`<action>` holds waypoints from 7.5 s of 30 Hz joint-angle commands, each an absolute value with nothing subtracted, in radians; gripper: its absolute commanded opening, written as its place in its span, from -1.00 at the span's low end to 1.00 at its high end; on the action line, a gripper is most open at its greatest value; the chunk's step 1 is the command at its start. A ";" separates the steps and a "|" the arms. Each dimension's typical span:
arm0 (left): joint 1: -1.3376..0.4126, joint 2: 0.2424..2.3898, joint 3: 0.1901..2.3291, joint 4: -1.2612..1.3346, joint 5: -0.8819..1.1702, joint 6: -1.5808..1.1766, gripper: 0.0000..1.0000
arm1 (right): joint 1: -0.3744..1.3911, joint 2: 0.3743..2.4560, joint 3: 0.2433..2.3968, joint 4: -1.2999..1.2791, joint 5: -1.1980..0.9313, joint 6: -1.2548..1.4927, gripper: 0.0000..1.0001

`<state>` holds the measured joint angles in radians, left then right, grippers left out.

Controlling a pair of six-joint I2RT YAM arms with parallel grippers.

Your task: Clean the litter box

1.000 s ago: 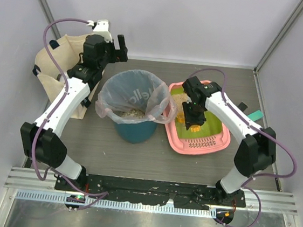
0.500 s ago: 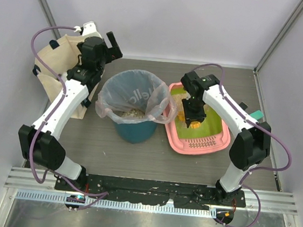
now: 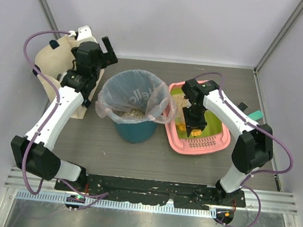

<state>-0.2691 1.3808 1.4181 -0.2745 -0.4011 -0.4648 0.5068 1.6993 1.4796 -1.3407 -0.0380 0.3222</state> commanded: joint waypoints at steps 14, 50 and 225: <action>-0.268 1.358 1.427 -0.275 -0.436 -0.446 1.00 | 0.468 1.900 1.647 -1.414 -0.049 0.210 -0.98; -0.268 1.258 1.351 -0.314 -0.503 -0.465 0.99 | 0.457 1.984 1.546 -0.904 0.173 0.071 -0.98; -0.242 0.999 1.187 -0.405 -0.362 -0.370 1.00 | 0.529 0.983 0.887 -0.623 0.371 0.353 -0.97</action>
